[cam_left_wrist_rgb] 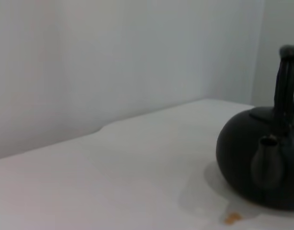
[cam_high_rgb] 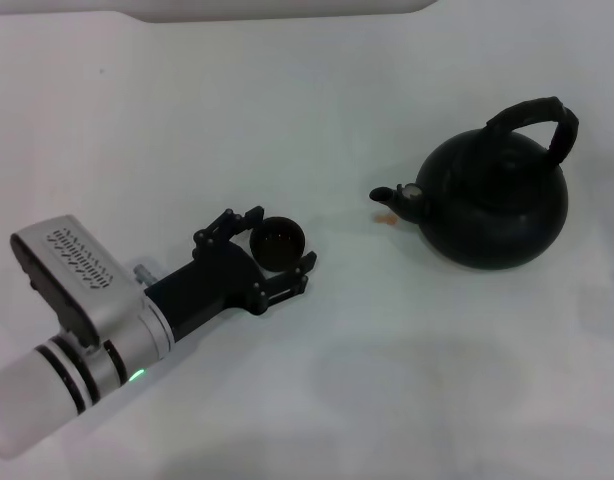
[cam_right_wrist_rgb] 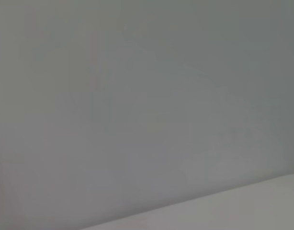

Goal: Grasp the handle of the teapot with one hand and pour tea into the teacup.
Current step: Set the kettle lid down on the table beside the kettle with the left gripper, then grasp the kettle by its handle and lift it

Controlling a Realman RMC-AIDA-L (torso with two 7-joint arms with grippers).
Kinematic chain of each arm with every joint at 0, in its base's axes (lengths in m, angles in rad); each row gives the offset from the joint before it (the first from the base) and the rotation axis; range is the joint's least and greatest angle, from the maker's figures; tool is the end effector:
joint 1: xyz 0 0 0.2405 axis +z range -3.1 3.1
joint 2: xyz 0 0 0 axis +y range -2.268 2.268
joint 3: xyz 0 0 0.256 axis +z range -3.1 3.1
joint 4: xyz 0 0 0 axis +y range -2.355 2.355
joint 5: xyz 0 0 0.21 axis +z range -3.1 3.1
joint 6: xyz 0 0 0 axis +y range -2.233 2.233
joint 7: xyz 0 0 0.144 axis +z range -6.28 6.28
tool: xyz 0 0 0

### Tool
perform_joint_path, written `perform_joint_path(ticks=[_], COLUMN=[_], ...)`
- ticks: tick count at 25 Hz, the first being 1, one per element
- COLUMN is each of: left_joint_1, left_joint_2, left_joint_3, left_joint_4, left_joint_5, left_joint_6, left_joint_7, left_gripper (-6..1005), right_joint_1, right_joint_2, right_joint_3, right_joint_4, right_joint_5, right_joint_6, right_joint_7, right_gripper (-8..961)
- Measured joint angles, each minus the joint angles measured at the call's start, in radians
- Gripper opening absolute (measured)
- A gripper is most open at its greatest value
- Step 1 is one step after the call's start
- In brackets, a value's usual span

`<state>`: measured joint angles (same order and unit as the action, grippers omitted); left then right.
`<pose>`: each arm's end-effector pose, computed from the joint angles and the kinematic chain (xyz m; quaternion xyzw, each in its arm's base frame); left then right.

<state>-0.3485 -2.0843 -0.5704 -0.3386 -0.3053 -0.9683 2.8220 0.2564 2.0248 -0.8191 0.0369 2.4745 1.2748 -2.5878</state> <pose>-0.2860 0.2528 -0.1344 -0.9021 -0.1894 -0.2402 0.3044 0.4141 0.2434 0.0207 -0.6245 0.3835 0.3151 0.6030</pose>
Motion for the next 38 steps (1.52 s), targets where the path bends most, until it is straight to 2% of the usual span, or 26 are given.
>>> perform_joint_path(ticks=[5,13,16,18,23,29,33,38], left_joint_1=[0.019,0.105,0.147,0.180,0.223,0.236,0.237,0.224], left_joint_2=[0.004,0.003,0.001,0.000,0.000,0.002,0.004,0.003], left_joint_3=[-0.008,-0.146,-0.203,-0.221,-0.224,-0.226,-0.226,-0.226], left_joint_4=[0.010,0.060,0.070,0.069,0.085,0.123,0.134,0.139], left_joint_5=[-0.011,-0.022,-0.077,-0.174,-0.393,-0.541,-0.570,-0.573], left_joint_6=[-0.117,-0.361,-0.399,-0.407,-0.408,-0.409,-0.408,-0.404], left_joint_7=[0.000,0.001,-0.001,-0.007,-0.011,-0.011,-0.012,-0.012], left_gripper=[891,891,890,890,890,890,891,891], right_joint_1=[0.000,-0.006,-0.016,-0.031,-0.102,-0.193,-0.278,-0.346], right_joint_2=[0.000,-0.002,-0.009,-0.015,-0.024,-0.024,-0.015,-0.011], right_joint_3=[0.000,0.000,-0.016,-0.043,-0.137,-0.135,-0.132,-0.143], right_joint_4=[0.000,0.000,-0.011,-0.037,-0.223,-0.494,-0.784,-1.084], right_joint_5=[0.000,-0.002,-0.011,-0.030,-0.131,-0.300,-0.476,-0.701], right_joint_6=[0.000,0.040,0.095,0.124,0.152,0.061,-0.056,-0.120], right_joint_7=[0.000,0.036,0.106,0.141,0.259,0.525,0.825,1.111], right_gripper=[785,785,784,784,783,781,780,779])
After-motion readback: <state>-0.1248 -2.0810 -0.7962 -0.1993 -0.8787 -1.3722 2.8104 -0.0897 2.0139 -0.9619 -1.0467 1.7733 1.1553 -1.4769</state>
